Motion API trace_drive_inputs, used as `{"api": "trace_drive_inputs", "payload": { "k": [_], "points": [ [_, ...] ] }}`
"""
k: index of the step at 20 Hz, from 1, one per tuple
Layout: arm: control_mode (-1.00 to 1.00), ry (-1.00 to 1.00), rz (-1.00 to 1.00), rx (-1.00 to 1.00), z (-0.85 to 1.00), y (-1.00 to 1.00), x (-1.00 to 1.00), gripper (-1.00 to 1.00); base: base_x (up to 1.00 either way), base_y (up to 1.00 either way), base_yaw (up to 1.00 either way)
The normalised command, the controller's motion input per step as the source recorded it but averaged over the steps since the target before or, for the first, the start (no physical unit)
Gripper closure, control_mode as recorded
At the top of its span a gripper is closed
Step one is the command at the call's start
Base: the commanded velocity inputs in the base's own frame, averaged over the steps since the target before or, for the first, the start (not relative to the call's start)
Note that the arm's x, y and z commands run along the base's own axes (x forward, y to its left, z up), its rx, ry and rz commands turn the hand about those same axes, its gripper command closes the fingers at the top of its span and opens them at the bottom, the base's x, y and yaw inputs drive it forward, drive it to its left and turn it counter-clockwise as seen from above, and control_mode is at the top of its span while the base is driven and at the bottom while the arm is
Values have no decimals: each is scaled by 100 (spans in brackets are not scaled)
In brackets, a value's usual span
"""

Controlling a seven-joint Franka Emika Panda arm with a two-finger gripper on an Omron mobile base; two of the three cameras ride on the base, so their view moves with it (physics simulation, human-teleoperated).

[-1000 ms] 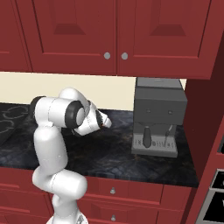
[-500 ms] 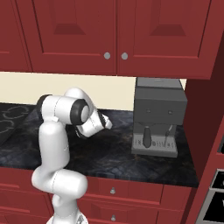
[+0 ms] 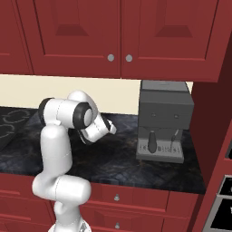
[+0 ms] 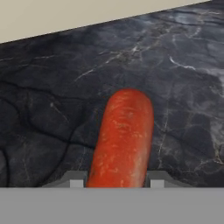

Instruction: Place the two vegetables and bowl onto the tray for setting up a vegetable dip station.

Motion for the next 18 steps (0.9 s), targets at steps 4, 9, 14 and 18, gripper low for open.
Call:
{"api": "trace_drive_inputs", "payload": {
  "k": [4,9,14,18],
  "points": [
    [-100,0,0,1,-3,0,-15,100,0,0,0],
    [-100,-1,0,5,0,0,-35,100,0,0,0],
    [-100,-2,0,8,6,1,-39,100,0,0,0],
    [-100,0,6,2,17,8,-38,100,0,0,0]
  ]
}}
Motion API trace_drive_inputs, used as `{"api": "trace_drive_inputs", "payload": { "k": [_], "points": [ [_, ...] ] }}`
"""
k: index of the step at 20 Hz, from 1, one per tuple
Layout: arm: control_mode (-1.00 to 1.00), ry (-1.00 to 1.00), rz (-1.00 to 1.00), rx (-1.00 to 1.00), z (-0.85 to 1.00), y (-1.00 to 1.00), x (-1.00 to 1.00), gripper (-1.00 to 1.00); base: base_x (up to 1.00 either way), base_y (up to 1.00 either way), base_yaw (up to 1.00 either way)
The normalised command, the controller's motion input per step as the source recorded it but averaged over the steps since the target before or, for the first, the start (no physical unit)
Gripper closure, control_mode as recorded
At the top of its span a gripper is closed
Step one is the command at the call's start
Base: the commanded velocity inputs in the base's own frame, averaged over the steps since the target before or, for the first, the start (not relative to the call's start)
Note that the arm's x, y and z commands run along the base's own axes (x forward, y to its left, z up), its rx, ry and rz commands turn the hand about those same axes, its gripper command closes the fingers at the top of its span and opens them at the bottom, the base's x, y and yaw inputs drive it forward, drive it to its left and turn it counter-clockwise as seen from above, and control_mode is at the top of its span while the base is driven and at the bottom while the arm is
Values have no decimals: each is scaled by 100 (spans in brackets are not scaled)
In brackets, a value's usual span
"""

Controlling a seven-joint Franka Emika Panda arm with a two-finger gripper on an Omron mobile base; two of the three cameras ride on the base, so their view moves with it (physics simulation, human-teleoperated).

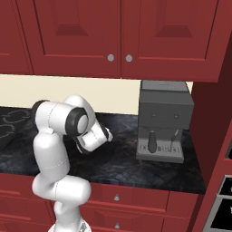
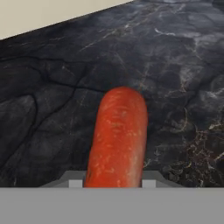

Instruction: Place the two vegetables and bowl onto the tray for setting up a vegetable dip station.

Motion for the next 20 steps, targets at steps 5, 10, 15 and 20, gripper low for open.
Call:
{"api": "trace_drive_inputs", "payload": {
  "k": [5,10,15,20],
  "points": [
    [-100,0,15,0,22,13,-33,100,0,0,0],
    [-100,1,17,0,32,16,-28,100,0,0,0],
    [-100,4,11,0,34,15,-28,100,0,0,0],
    [-100,9,6,0,37,15,-18,100,0,0,0]
  ]
}}
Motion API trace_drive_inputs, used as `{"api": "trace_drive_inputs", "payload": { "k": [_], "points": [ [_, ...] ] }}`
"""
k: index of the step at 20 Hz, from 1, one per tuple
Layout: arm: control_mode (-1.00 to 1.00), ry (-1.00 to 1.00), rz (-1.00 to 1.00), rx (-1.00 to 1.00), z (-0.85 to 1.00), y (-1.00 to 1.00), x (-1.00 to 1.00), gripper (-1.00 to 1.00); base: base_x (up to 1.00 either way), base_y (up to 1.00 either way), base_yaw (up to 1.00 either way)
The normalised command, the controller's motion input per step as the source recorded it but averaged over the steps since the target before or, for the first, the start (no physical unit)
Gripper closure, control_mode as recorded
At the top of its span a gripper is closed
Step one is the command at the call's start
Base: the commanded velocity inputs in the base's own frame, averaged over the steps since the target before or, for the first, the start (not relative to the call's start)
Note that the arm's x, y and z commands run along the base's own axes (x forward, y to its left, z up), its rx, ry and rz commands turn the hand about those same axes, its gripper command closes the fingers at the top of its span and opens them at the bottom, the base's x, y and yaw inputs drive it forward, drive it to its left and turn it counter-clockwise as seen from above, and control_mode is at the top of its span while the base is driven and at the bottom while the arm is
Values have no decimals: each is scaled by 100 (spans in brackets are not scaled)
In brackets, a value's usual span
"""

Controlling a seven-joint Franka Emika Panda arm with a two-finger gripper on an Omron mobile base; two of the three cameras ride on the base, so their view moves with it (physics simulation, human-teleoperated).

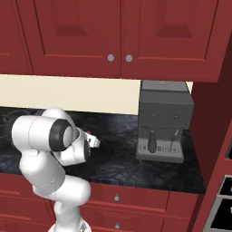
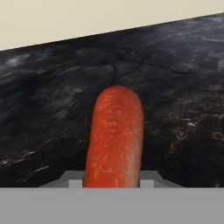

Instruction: Place the two vegetables and bowl onto the tray for setting up a vegetable dip station.

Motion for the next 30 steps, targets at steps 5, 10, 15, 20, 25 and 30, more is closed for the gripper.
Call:
{"api": "trace_drive_inputs", "payload": {
  "k": [5,10,15,20,25,30],
  "points": [
    [-100,20,3,0,41,7,-7,100,0,0,0],
    [-100,22,1,0,37,0,-22,100,0,0,0],
    [-100,25,3,0,38,0,-22,100,0,0,0],
    [-100,20,5,0,34,1,-28,100,0,0,0],
    [-100,10,6,0,29,6,-38,100,0,0,0],
    [-100,0,4,0,23,10,-45,100,0,0,0]
  ]
}}
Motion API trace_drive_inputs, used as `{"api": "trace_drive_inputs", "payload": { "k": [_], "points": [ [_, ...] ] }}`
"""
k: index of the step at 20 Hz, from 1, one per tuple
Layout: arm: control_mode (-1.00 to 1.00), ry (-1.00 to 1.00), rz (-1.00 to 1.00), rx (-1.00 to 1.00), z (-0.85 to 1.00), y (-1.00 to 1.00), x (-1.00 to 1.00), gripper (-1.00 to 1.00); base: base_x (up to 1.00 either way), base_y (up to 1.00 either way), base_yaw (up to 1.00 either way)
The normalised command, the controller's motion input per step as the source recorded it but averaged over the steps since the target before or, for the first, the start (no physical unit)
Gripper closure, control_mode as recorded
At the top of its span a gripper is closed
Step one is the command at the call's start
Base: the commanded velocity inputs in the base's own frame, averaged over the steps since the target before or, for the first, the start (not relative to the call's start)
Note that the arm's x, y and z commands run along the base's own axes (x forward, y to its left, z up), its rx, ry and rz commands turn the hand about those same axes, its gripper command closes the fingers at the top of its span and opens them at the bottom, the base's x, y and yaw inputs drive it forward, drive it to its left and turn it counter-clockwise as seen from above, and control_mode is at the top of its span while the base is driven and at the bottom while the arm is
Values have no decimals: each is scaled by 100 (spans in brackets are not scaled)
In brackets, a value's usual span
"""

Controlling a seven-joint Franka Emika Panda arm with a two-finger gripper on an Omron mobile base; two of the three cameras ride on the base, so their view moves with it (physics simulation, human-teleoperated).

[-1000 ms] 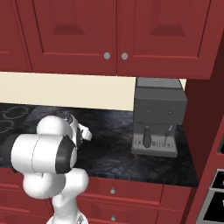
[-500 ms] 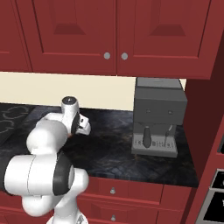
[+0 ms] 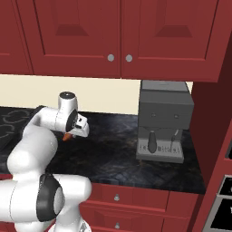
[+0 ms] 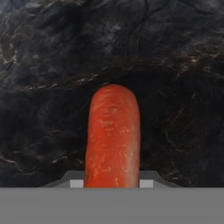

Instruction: Place the two vegetables and bowl onto the tray for setting up a vegetable dip station.

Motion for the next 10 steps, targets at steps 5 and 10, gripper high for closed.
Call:
{"api": "trace_drive_inputs", "payload": {
  "k": [5,10],
  "points": [
    [-100,0,1,-1,25,11,-38,100,0,0,0],
    [-100,0,0,-2,26,9,-36,100,0,0,0]
  ]
}}
